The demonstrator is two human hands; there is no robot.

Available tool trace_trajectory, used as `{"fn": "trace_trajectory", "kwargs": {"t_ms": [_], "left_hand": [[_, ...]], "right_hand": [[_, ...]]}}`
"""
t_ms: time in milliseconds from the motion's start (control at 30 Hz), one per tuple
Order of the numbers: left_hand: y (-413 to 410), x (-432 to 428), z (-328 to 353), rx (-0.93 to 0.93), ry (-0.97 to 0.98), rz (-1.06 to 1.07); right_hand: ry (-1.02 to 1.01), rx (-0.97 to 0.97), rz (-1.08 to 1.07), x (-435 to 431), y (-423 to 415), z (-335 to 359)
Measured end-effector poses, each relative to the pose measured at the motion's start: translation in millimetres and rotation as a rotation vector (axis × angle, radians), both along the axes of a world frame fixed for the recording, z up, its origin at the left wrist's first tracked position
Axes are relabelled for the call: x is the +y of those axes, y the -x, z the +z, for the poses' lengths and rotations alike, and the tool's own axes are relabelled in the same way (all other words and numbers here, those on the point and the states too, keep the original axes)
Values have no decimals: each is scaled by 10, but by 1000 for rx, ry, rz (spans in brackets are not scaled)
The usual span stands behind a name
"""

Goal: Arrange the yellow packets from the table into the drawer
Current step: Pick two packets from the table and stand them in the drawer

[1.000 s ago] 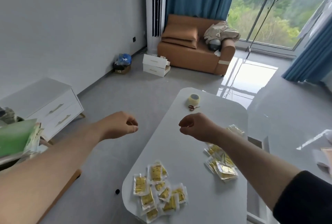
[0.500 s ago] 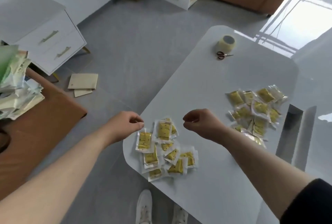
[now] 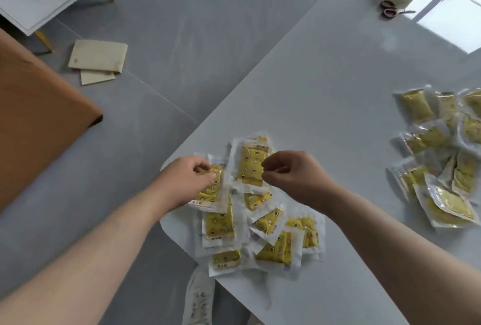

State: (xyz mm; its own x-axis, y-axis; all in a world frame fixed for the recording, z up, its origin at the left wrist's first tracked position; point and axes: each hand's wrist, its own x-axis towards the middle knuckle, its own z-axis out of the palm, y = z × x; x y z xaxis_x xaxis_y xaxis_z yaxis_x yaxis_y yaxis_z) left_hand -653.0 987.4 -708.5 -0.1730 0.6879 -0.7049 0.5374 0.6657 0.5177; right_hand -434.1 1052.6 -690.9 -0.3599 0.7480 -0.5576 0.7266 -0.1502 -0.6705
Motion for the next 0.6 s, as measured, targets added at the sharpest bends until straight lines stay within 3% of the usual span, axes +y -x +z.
{"fn": "trace_trajectory", "kwargs": {"t_ms": [100, 233, 433, 600], "left_hand": [[-82, -32, -307, 315, 84, -53], [-243, -59, -489, 454, 64, 38], [-294, -85, -635, 369, -49, 213], [-195, -172, -728, 269, -83, 325]], "right_hand": [[-18, -12, 2, 52, 54, -280], [-35, 1, -79, 94, 111, -519], [-120, -35, -221, 66, 137, -638], [-183, -280, -281, 110, 193, -677]]}}
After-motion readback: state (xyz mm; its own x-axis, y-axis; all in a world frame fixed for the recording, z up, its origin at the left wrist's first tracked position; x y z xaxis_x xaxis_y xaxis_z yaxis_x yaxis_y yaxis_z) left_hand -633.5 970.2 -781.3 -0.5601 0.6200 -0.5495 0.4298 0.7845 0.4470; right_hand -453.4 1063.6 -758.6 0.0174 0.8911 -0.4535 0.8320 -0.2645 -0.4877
